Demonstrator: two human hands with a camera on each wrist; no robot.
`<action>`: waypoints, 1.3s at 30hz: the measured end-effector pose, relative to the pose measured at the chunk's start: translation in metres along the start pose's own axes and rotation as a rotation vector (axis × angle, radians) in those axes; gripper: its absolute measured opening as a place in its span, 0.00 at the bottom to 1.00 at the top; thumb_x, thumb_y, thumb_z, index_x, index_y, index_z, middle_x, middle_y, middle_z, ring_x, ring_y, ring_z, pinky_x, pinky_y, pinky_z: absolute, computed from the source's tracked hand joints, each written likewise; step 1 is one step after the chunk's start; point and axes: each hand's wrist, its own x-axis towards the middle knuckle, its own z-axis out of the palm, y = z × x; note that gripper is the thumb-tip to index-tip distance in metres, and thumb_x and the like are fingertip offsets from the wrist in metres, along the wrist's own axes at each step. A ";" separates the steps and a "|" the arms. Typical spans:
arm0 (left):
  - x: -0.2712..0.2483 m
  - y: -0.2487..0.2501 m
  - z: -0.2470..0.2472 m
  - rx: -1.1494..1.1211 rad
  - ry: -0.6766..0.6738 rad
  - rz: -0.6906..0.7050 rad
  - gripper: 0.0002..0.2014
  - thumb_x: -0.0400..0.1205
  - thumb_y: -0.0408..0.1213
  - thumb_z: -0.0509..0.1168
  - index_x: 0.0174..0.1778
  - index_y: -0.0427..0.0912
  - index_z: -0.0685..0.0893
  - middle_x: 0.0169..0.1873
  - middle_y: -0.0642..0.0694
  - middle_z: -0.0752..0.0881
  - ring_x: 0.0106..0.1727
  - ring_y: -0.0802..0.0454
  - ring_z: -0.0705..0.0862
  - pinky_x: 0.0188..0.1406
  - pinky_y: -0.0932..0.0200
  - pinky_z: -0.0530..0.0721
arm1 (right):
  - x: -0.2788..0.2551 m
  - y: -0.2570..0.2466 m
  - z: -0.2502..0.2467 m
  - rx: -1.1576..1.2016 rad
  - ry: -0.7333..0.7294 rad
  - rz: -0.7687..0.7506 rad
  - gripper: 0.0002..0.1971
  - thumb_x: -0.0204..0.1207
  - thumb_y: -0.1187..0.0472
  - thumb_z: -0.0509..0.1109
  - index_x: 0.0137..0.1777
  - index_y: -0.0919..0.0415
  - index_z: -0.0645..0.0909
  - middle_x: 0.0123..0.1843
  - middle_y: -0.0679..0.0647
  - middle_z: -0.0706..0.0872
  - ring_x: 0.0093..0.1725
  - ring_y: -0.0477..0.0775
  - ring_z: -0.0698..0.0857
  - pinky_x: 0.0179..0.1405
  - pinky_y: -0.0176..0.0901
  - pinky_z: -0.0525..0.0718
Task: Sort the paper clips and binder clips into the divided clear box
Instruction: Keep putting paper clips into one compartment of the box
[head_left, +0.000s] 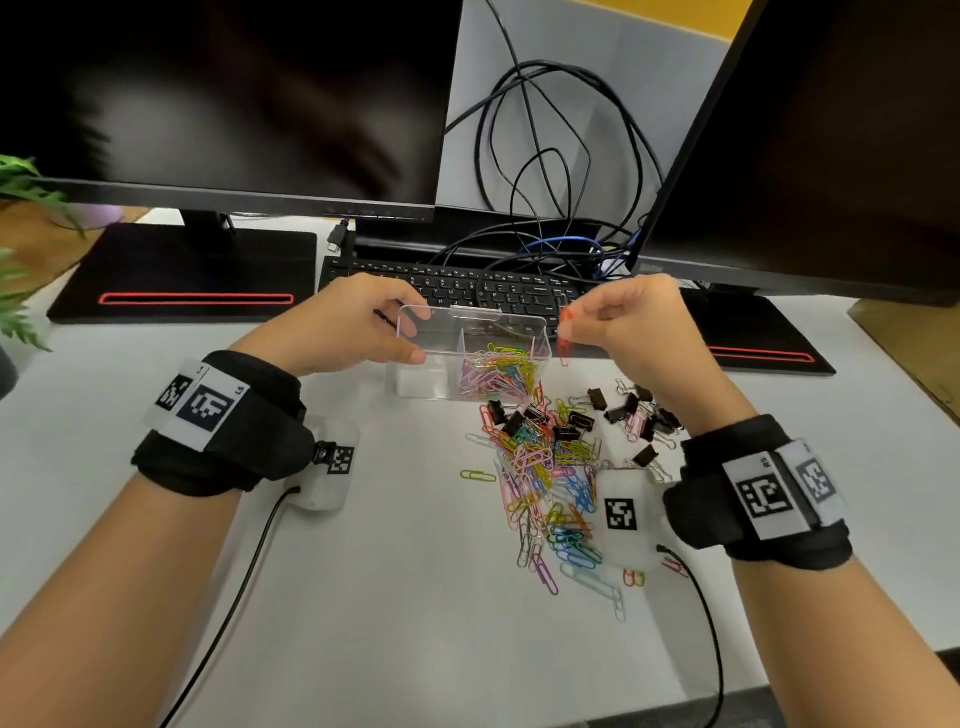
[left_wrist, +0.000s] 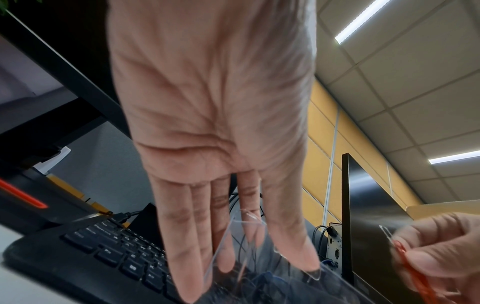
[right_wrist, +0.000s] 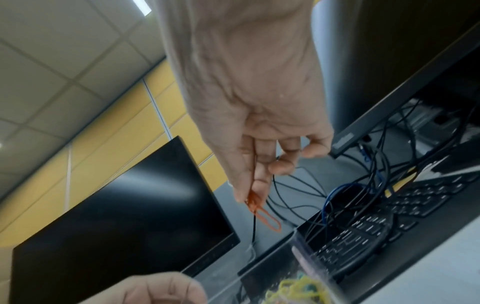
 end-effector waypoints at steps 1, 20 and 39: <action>0.000 0.000 0.000 0.001 -0.001 -0.002 0.21 0.72 0.39 0.79 0.60 0.53 0.84 0.50 0.51 0.87 0.50 0.52 0.89 0.57 0.54 0.87 | 0.004 -0.001 0.005 0.018 0.007 -0.006 0.03 0.69 0.72 0.77 0.41 0.72 0.87 0.37 0.64 0.90 0.33 0.53 0.91 0.40 0.43 0.91; 0.001 -0.001 0.001 0.008 -0.012 0.007 0.20 0.72 0.39 0.79 0.59 0.54 0.84 0.50 0.50 0.87 0.50 0.50 0.89 0.58 0.52 0.86 | -0.001 0.013 0.011 -0.518 -0.116 0.066 0.07 0.69 0.56 0.79 0.41 0.53 0.84 0.31 0.44 0.78 0.38 0.54 0.79 0.52 0.57 0.81; 0.001 -0.001 0.000 0.005 -0.001 0.005 0.21 0.72 0.39 0.79 0.60 0.51 0.84 0.50 0.49 0.87 0.50 0.48 0.89 0.57 0.54 0.86 | -0.027 0.031 0.025 -0.872 -0.467 0.308 0.25 0.59 0.42 0.81 0.45 0.55 0.74 0.43 0.49 0.80 0.51 0.58 0.81 0.64 0.62 0.75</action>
